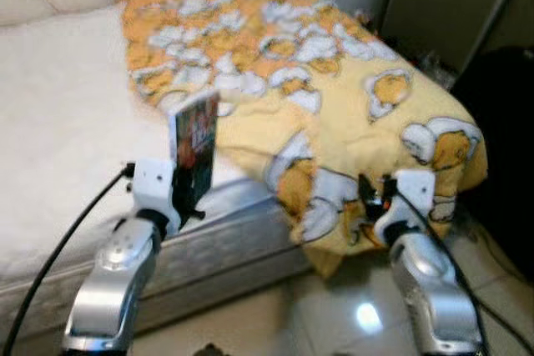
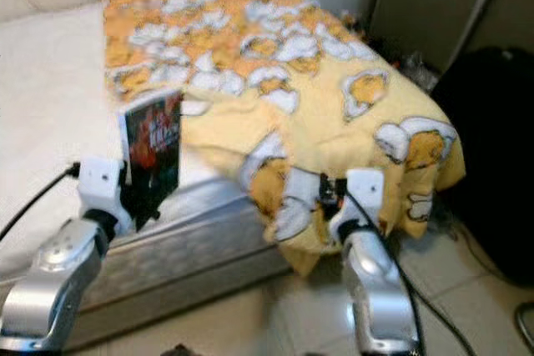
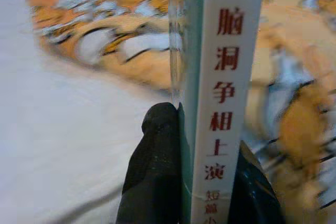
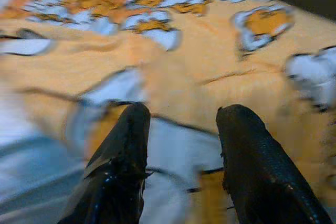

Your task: Clean up the room

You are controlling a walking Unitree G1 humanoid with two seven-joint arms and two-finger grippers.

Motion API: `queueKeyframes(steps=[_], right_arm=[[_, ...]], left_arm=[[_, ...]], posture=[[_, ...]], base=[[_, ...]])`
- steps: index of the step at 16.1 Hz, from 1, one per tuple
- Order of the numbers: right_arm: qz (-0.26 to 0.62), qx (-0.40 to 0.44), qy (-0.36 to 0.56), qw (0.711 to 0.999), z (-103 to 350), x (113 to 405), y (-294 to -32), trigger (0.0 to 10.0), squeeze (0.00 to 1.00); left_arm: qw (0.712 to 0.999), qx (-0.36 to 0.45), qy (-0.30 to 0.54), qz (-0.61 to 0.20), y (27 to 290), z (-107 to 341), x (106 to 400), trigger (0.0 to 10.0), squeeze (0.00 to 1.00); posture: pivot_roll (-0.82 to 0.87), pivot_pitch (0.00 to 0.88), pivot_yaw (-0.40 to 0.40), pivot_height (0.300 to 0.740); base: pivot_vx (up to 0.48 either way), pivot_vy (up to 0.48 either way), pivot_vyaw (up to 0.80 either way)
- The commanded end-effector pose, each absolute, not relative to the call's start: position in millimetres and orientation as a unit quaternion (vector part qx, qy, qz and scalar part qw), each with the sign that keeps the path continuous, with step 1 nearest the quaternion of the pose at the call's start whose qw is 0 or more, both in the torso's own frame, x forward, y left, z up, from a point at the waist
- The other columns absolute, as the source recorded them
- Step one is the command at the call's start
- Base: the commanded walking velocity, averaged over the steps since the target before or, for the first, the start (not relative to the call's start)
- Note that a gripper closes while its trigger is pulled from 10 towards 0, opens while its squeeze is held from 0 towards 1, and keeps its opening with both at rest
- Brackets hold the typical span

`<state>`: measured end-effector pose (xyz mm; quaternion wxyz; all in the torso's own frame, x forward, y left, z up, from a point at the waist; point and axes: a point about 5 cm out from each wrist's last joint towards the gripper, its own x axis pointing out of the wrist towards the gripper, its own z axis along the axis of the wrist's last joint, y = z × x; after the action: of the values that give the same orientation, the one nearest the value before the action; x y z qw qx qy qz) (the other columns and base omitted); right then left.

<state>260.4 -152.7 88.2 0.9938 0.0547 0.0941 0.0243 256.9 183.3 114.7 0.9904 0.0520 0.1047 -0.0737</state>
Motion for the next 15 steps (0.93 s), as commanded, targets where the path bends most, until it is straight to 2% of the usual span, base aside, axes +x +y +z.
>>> queueKeyframes(steps=[1, 15], right_arm=[[0.03, 0.057, 0.083, 0.994, 93, 264, -152, 10.0, 0.0], [0.049, 0.049, 0.075, 0.995, 91, 265, -141, 10.0, 0.0]], left_arm=[[0.993, 0.057, 0.078, -0.069, 184, 126, 259, 10.0, 0.0], [0.992, 0.065, 0.075, -0.072, 187, 127, 262, 10.0, 0.0]], posture=[[0.01, 0.0, 0.018, 0.74], [0.01, 0.0, 0.033, 0.74]], base=[[0.0, 0.409, 0.0], [0.0, 0.407, 0.0]])
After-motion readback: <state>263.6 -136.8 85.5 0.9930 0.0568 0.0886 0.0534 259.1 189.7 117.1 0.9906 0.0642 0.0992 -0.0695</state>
